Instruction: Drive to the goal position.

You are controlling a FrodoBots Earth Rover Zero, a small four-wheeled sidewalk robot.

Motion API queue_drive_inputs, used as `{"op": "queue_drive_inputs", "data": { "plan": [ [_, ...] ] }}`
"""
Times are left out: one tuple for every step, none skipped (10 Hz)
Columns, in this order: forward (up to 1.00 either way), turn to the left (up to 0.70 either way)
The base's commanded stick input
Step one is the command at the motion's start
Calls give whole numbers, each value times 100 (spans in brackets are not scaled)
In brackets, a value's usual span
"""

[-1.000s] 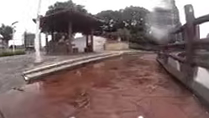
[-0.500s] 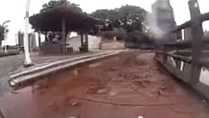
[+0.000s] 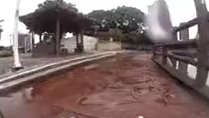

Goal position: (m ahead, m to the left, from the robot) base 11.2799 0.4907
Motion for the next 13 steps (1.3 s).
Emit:
{"op": "queue_drive_inputs", "data": {
  "plan": [
    [50, 0],
    [50, 0],
    [50, 0],
    [50, 0],
    [50, 0],
    [50, 0],
    [50, 0],
    [50, 0],
    [50, -34],
    [50, -50],
    [50, -14],
    [50, 0],
    [50, 0]
  ]
}}
